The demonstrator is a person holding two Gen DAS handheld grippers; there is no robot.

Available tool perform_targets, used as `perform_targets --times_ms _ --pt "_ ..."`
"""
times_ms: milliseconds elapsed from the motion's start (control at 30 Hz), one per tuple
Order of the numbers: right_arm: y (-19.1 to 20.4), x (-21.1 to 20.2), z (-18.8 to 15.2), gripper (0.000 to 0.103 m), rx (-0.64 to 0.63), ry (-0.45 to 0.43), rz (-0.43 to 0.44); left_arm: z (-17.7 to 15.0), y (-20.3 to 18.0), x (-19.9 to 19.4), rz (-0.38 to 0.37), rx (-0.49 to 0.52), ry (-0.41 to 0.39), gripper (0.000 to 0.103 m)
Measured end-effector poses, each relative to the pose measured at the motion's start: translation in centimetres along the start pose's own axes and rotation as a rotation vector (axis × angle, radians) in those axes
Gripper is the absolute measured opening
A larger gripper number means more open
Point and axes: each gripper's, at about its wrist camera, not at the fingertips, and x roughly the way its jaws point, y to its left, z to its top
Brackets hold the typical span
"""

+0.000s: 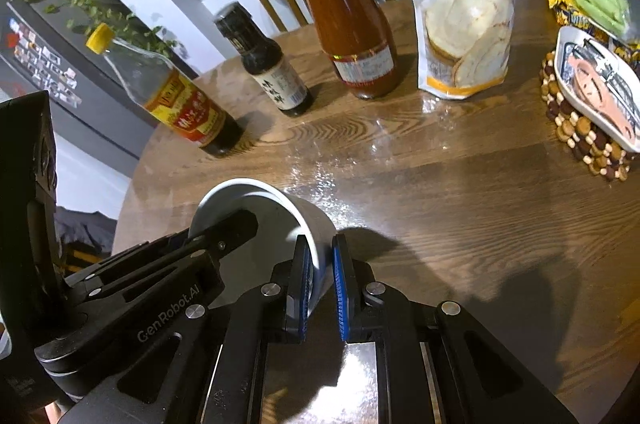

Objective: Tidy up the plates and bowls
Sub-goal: 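Grasp the small white ramekin rim with both grippers, then lift the ramekin with both grippers and carry it over the nested bowls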

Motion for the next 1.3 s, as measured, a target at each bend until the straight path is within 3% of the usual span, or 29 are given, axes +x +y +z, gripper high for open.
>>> perform_targets --times_ms 367,700,1300 --pt "2.1 -3.0 -0.8 0.015 -0.04 -0.039 0.039 -0.8 -0.2 -3.9 0.025 -0.009 -0.083 0.015" --pt "5.8 -3.7 -2.5 0.015 -0.114 -0.031 0.081 -3.0 2.5 -7.0 0.065 -0.058 -0.128 0.015" --pt "11.3 -0.6 -6.1 0.015 -0.225 0.07 0.141 -7.1 9.3 -8.4 0.136 -0.181 -0.108 0.015"
